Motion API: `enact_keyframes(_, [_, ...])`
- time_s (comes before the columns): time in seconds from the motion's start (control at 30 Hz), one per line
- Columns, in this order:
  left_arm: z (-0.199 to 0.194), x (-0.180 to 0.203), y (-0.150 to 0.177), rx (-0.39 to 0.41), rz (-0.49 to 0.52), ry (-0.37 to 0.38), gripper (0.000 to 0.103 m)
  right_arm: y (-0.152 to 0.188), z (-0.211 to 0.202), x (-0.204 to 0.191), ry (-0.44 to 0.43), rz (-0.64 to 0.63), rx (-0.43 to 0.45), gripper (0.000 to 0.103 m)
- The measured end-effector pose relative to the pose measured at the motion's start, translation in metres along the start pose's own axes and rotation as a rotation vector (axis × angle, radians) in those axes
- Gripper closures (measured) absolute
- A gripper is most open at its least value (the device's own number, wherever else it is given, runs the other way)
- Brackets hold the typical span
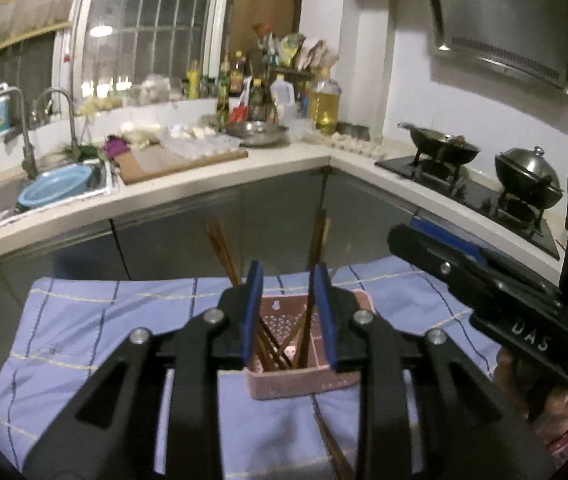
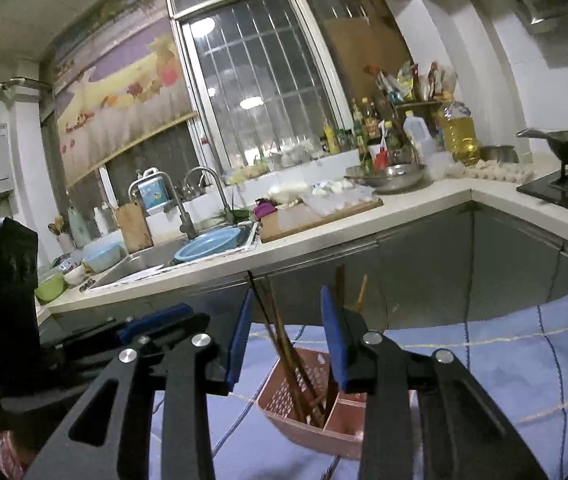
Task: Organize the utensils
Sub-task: 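Return both open grippers to the last chopsticks on the cloth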
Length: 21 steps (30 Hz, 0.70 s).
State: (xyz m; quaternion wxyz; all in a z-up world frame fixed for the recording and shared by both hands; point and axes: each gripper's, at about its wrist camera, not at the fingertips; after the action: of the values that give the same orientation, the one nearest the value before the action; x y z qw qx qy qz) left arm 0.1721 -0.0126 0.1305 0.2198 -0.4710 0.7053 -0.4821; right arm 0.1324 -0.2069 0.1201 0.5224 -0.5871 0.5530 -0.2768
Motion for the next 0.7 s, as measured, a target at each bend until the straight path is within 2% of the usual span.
enact_keyframes(0.07, [-0.013, 0.004, 0.015, 0.000, 0.004, 0.004, 0.078, 0.017, -0.014, 0.003, 0.013, 0.019, -0.008, 0.067])
enact_keyframes(0.17, [-0.018, 0.006, 0.050, -0.050, -0.010, 0.006, 0.078, 0.061, -0.024, 0.009, 0.039, 0.048, -0.096, 0.067])
enact_keyframes(0.23, [-0.012, 0.004, 0.082, -0.120, -0.024, -0.002, 0.078, 0.107, -0.024, 0.012, 0.081, 0.042, -0.215, 0.071])
enact_keyframes(0.3, [-0.001, 0.003, 0.114, -0.204, -0.037, -0.010, 0.078, 0.141, -0.019, 0.013, 0.101, 0.033, -0.331, 0.083])
enact_keyframes(0.4, [0.016, 0.003, 0.165, -0.343, -0.056, -0.018, 0.078, 0.185, -0.016, 0.010, 0.102, 0.022, -0.472, 0.088])
enact_keyframes(0.53, [0.022, 0.007, 0.204, -0.427, -0.063, -0.027, 0.078, 0.216, -0.023, -0.002, 0.127, -0.048, -0.541, 0.088])
enact_keyframes(0.7, [0.019, 0.010, 0.223, -0.458, -0.062, -0.050, 0.078, 0.231, -0.024, -0.006, 0.153, -0.073, -0.576, 0.089])
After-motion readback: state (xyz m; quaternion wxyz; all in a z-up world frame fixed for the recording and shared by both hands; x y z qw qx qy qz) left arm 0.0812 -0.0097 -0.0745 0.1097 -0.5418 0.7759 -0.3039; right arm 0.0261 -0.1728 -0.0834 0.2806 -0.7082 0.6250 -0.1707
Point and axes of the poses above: each gripper's, at about its wrist camera, not at the fingertips, and z roughly the way its jaws point, x to its right, y to its underside, and after that the axes turned 7 degrees about y, right-handed
